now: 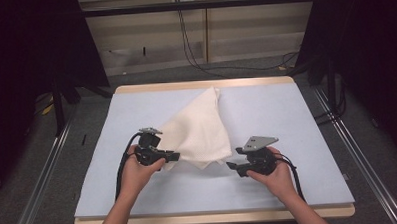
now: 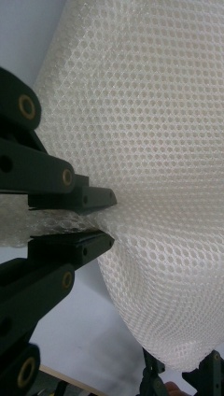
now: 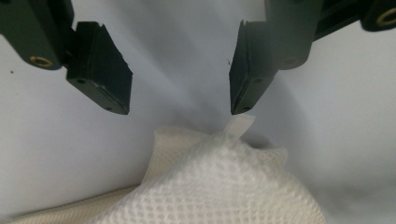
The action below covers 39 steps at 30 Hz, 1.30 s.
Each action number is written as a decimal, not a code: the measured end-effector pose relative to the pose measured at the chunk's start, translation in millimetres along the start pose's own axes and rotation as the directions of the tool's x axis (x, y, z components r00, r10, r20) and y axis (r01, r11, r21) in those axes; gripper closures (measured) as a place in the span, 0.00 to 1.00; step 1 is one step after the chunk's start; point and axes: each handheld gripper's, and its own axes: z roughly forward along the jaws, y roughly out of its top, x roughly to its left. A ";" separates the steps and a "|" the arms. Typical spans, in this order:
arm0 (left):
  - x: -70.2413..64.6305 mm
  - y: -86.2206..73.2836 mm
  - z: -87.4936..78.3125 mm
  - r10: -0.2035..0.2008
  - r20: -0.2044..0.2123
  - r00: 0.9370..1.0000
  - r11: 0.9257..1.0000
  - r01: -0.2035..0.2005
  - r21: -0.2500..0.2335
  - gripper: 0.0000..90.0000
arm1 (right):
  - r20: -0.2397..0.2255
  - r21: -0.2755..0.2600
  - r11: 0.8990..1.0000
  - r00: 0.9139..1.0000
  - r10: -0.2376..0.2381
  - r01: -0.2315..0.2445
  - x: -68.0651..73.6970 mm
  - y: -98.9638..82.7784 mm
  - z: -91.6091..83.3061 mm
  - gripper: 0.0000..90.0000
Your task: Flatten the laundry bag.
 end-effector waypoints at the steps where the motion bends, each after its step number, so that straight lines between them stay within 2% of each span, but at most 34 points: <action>1: 0.4 -0.2 0.2 -0.003 0.003 1.000 1.000 0.003 -0.002 0.88 | -0.002 -0.001 1.000 1.000 0.016 -0.016 -0.5 0.6 1.4 0.44; 6: 0.9 1.0 0.3 -0.007 0.004 1.000 1.000 0.007 0.007 0.88 | -0.014 0.004 1.000 1.000 0.010 -0.010 -2.1 2.4 12.9 0.49; 10: 3.5 2.4 -2.4 -0.018 0.004 1.000 1.000 0.018 0.005 0.88 | -0.050 -0.002 1.000 0.999 0.007 -0.007 -5.2 6.8 19.3 0.48; 16: 6.3 2.1 -7.4 -0.015 -0.003 1.000 1.000 0.015 0.007 0.88 | -0.072 -0.001 1.000 0.997 0.004 -0.004 1.5 6.5 14.9 0.51; 19: 5.8 2.5 -8.9 -0.022 -0.004 1.000 1.000 0.022 -0.001 0.88 | -0.072 -0.012 1.000 0.997 -0.002 0.001 3.2 7.6 8.5 0.57; 21: 6.1 2.7 -9.2 -0.020 -0.005 1.000 1.000 0.020 -0.001 0.88 | -0.098 -0.021 1.000 0.995 0.011 -0.013 6.2 7.6 5.7 0.66; 26: 5.5 4.1 -8.7 -0.032 -0.004 0.999 0.999 0.032 -0.001 0.88 | -0.127 -0.008 1.000 0.992 0.003 -0.004 14.5 7.2 9.4 0.71; 28: 5.9 4.6 -9.3 -0.024 -0.004 1.000 1.000 0.024 0.006 0.88 | -0.115 0.000 1.000 0.993 -0.006 0.006 15.8 7.9 9.5 0.71; 31: 5.9 5.3 -9.9 -0.026 -0.005 1.000 1.000 0.026 0.005 0.88 | -0.091 0.009 1.000 0.996 0.002 -0.001 14.2 8.5 12.9 0.80; 33: 5.6 5.2 -10.9 -0.034 -0.002 0.999 0.999 0.034 -0.001 0.88 | -0.102 0.020 1.000 0.995 0.004 -0.002 13.8 8.7 17.5 0.86; 36: 8.0 5.1 -13.5 -0.029 -0.001 1.000 1.000 0.029 0.004 0.88 | -0.094 0.020 1.000 0.995 -0.015 0.017 15.1 9.5 21.2 0.99; 39: 9.6 5.5 -15.5 -0.038 0.003 0.999 0.999 0.038 -0.006 0.88 | -0.089 0.016 0.999 0.996 -0.030 0.032 15.1 11.3 20.8 1.00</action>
